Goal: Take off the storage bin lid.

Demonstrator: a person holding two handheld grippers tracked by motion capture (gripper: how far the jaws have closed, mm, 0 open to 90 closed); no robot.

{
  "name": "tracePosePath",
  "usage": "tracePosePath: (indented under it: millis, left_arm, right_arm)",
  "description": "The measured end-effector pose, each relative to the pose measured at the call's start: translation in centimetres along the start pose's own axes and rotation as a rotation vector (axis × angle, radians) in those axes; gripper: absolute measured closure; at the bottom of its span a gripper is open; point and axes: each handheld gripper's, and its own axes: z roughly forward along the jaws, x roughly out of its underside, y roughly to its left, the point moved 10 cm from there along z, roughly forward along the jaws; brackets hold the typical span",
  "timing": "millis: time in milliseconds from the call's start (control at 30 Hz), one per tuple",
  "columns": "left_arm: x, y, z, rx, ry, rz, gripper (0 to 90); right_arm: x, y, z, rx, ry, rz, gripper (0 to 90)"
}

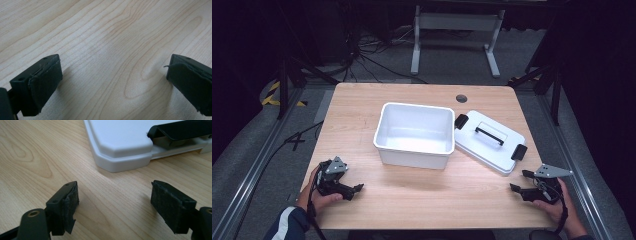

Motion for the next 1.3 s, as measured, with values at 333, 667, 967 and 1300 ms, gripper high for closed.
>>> tracePosePath:
  millis: [333, 667, 967, 1300]
  left_arm:
    - [0.01, -0.02, 0.0, -0.002, 0.0, -0.005, 0.6]
    - [-0.01, 0.02, 0.01, -0.006, -0.002, -0.005, 0.6]
    - [-0.01, 0.01, 0.02, -0.003, -0.002, -0.004, 0.6]
    - [-0.01, 0.01, 0.04, -0.003, 0.001, -0.008, 0.5]
  right_arm:
    - [0.07, -0.1, 0.0, 0.018, 0.006, 0.011, 20.7]
    - [0.07, -0.13, 0.05, 0.021, 0.009, 0.016, 19.7]
    - [0.08, -0.23, 0.06, 0.026, 0.013, 0.016, 18.2]
    - [0.1, -0.31, 0.09, 0.033, 0.016, 0.019, 16.6]
